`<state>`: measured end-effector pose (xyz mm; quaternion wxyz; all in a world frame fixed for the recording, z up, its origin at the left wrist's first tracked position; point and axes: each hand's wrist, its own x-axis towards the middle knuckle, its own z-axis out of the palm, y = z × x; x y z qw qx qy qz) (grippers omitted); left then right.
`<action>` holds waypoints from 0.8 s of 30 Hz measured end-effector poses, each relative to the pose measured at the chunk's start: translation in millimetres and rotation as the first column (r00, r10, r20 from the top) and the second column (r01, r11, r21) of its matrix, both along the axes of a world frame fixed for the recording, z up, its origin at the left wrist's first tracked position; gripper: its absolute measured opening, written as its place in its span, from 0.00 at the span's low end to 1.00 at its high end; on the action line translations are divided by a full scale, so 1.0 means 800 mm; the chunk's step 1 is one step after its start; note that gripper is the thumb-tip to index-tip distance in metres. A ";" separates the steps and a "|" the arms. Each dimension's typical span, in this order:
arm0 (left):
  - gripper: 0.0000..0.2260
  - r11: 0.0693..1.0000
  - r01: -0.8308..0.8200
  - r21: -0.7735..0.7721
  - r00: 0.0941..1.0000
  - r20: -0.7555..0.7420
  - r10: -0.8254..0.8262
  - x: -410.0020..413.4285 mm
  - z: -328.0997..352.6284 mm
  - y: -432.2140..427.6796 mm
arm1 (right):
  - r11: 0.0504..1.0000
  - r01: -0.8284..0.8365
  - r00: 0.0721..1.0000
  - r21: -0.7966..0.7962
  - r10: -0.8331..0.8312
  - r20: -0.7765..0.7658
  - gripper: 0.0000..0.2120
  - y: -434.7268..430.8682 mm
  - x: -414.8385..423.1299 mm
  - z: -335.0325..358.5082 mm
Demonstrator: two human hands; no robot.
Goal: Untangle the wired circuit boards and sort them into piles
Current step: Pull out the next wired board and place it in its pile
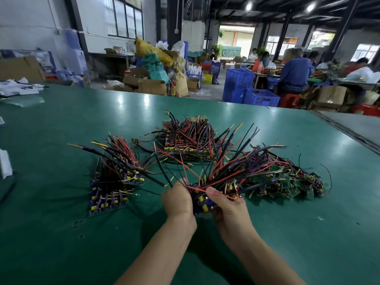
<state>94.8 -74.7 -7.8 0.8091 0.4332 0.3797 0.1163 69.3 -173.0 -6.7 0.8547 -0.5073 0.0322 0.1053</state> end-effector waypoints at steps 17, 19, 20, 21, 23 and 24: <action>0.13 0.972 0.220 -0.081 0.966 0.155 -0.206 -0.017 0.020 0.014 | 0.989 0.045 0.999 0.140 -0.043 -0.016 0.06 -0.015 0.019 -0.002; 0.17 0.973 0.231 0.000 0.955 0.188 -0.227 -0.019 0.025 0.026 | 0.984 0.046 0.999 0.174 -0.047 0.002 0.06 -0.025 0.027 -0.003; 0.17 0.967 0.254 0.023 0.946 0.203 -0.253 -0.020 0.029 0.032 | 0.985 0.016 1.000 0.174 -0.020 0.018 0.07 -0.030 0.031 -0.003; 0.18 0.958 0.287 0.032 0.933 0.219 -0.287 -0.020 0.032 0.040 | 0.988 -0.022 0.999 0.153 0.018 0.029 0.09 -0.033 0.032 -0.002; 0.20 0.929 0.370 0.009 0.894 0.267 -0.359 -0.021 0.039 0.057 | 0.993 -0.085 0.996 0.077 0.083 0.026 0.18 -0.036 0.032 -0.001; 0.21 0.906 0.424 -0.015 0.865 0.304 -0.400 -0.023 0.042 0.067 | 0.994 -0.109 0.994 0.030 0.108 0.023 0.21 -0.036 0.032 0.000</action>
